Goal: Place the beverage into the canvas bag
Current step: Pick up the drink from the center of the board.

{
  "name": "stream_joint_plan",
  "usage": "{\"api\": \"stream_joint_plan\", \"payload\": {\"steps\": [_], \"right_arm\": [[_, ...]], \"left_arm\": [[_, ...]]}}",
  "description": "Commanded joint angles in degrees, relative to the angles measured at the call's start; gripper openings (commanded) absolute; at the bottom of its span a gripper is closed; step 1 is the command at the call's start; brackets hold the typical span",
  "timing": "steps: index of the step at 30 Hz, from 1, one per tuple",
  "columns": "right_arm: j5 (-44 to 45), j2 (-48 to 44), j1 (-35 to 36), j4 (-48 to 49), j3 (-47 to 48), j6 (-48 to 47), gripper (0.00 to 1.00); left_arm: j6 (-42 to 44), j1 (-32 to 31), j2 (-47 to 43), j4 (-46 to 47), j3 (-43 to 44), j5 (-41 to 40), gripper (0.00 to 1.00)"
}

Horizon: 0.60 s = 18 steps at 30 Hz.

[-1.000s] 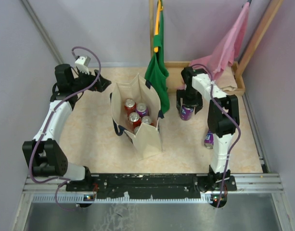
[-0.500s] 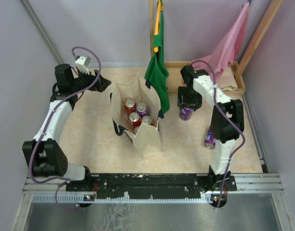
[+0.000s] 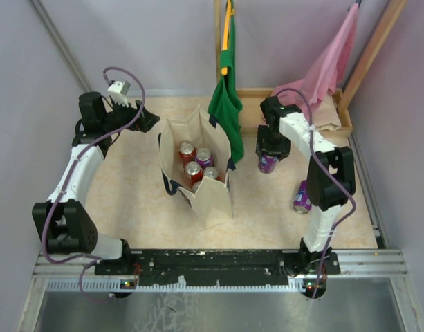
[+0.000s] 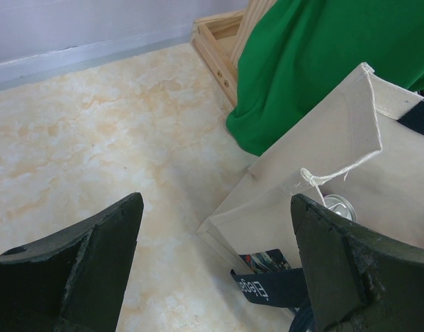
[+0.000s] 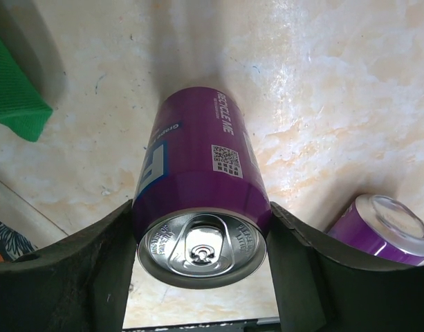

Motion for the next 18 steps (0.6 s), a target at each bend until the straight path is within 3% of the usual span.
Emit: {"api": "stream_joint_plan", "payload": {"steps": [1,7,18], "right_arm": [[0.4,-4.9,0.9,1.7,1.0,0.0,0.18],[-0.1,-8.4,1.0,-1.6,8.6,-0.5,0.0],[-5.0,-17.1,3.1,-9.0,18.7,0.5,0.0]], "left_arm": [[0.4,-0.3,-1.6,0.3,-0.2,0.5,0.93],[0.2,-0.5,-1.3,0.5,0.1,0.4,0.93],[-0.2,-0.7,-1.2,0.8,-0.1,0.8,0.93]]}}
